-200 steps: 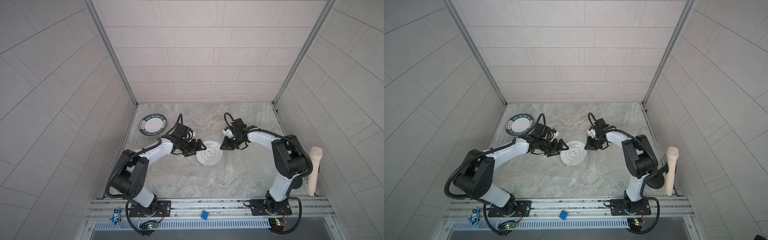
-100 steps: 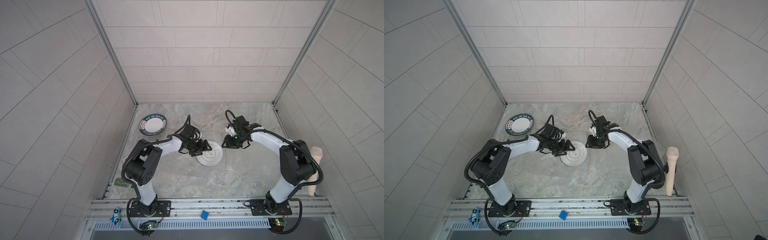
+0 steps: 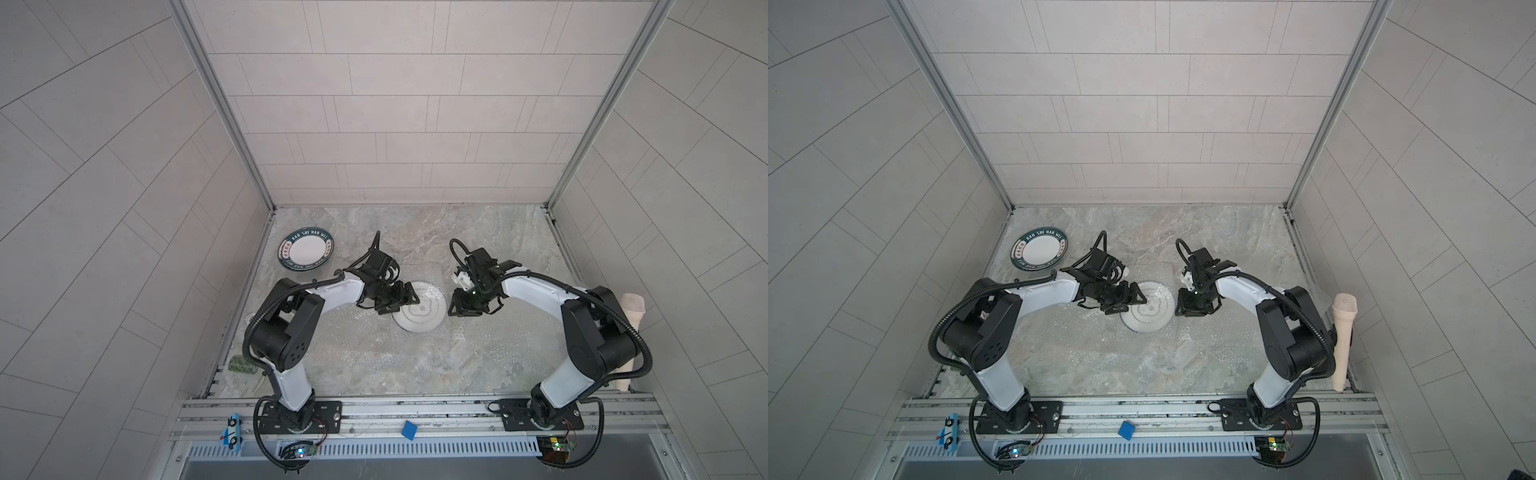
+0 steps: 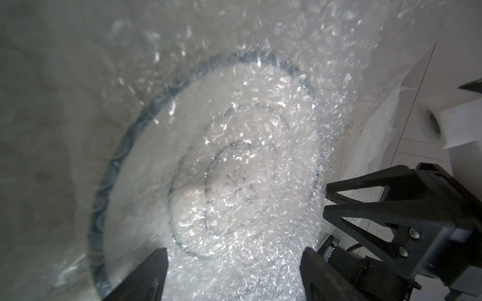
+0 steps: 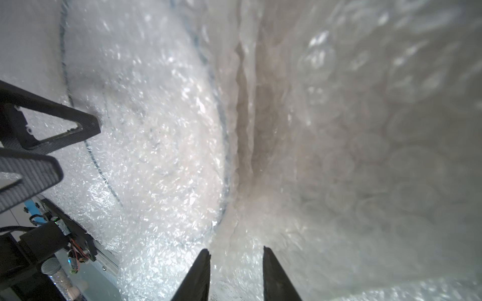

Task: Unpack dinner plates from bubble wrap
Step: Unwrap the bubble wrap.

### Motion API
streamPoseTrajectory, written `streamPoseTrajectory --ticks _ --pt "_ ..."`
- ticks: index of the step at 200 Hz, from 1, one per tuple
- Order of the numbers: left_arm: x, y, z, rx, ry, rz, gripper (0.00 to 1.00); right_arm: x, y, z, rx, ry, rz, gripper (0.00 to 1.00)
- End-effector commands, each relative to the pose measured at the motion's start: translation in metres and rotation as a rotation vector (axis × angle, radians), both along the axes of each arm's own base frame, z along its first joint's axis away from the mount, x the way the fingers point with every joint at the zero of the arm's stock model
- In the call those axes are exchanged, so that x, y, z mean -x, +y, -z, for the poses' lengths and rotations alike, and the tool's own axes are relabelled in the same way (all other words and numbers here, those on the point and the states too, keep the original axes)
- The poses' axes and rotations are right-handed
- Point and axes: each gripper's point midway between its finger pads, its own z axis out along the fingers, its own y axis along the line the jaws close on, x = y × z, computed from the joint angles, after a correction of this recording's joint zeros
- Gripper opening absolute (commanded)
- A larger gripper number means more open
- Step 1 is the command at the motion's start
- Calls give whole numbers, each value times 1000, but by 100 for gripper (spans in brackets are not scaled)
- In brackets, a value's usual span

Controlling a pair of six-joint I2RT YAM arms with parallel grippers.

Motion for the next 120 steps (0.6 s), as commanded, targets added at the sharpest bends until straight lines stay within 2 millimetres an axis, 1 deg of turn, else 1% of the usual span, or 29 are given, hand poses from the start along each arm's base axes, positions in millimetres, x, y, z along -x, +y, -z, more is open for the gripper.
streamPoseTrajectory --ticks 1,12,30,36,44,57,74,103,120 --pt "6 6 11 -38 13 7 84 3 12 5 -43 12 0 31" --pt "6 5 11 -33 14 5 84 3 15 5 -51 13 -2 27" --pt "5 3 11 -15 17 4 84 1 19 4 -65 7 1 17" --pt "5 2 10 -11 16 5 84 0 20 3 -68 5 1 10" --pt "4 1 10 -6 17 5 84 0 20 0 -70 1 1 5" --pt "4 2 10 -6 17 2 84 0 20 -6 -71 -6 1 0" --pt "1 6 10 -11 15 -5 84 -1 19 -18 -68 -21 -4 0" --pt "1 8 12 -11 20 -10 84 -4 18 -47 -49 -76 -14 0" --pt "-1 8 7 12 17 -20 84 -7 21 -61 -59 -103 -20 0"
